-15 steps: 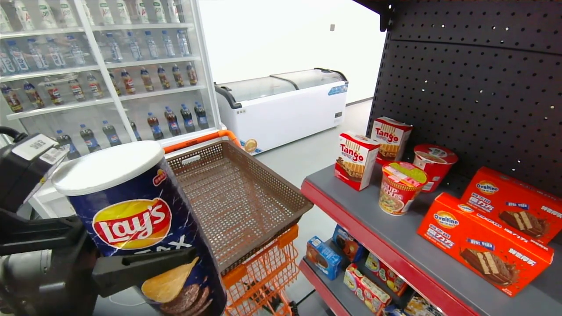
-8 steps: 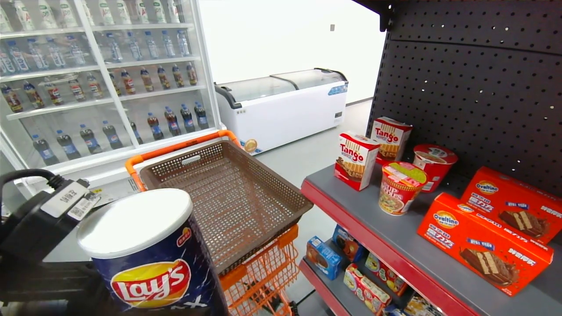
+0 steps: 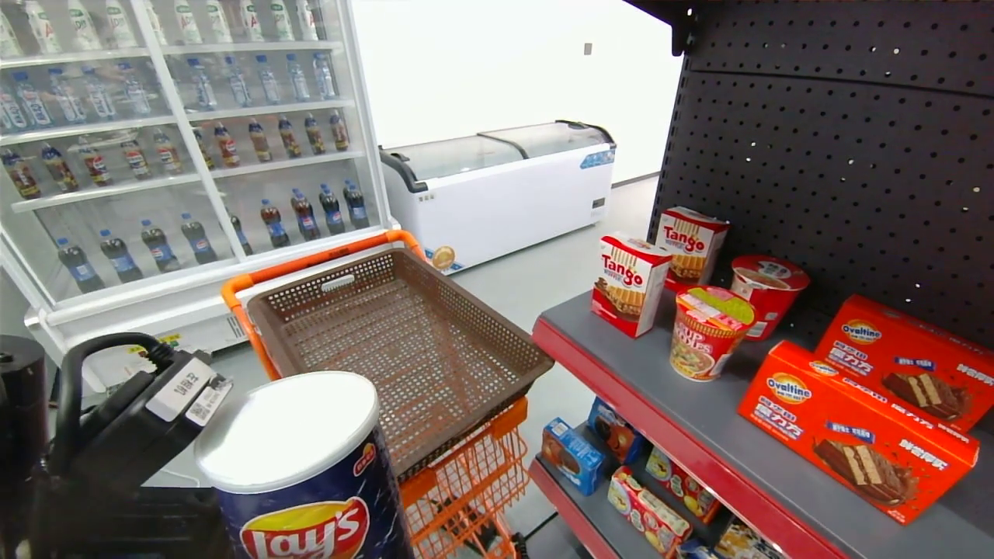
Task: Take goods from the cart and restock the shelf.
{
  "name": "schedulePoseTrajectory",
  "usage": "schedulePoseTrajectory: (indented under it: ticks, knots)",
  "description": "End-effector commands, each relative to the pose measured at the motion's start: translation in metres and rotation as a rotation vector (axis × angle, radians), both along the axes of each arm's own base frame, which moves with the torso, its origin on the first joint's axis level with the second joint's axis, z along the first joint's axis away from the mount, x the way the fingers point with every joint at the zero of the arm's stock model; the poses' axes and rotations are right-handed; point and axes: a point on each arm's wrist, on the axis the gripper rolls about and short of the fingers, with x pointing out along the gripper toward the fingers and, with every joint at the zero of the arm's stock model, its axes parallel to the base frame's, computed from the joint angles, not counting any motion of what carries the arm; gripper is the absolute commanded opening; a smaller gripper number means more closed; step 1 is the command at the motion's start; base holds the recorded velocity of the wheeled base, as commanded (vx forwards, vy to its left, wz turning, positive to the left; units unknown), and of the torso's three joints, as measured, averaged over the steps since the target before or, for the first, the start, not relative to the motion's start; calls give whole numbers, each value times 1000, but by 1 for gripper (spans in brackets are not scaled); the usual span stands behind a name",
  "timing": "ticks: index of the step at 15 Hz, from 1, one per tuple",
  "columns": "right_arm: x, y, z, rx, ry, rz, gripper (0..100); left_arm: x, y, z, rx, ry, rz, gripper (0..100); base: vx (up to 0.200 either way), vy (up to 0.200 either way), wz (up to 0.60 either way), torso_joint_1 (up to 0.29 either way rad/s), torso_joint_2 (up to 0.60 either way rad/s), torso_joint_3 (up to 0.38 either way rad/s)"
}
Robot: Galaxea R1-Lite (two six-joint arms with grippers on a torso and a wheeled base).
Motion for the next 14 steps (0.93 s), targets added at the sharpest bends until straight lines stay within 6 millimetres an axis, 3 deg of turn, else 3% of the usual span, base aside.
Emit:
schedulePoseTrajectory:
  ticks: [1,14]
  knots:
    - [0,0,0,0,0,1,100,4,-4,-5,13,26,-14,0,0,0,0,0,0,0]
    - [0,0,0,0,0,1,100,5,-5,-6,14,28,-16,0,0,0,-600,1,2,1]
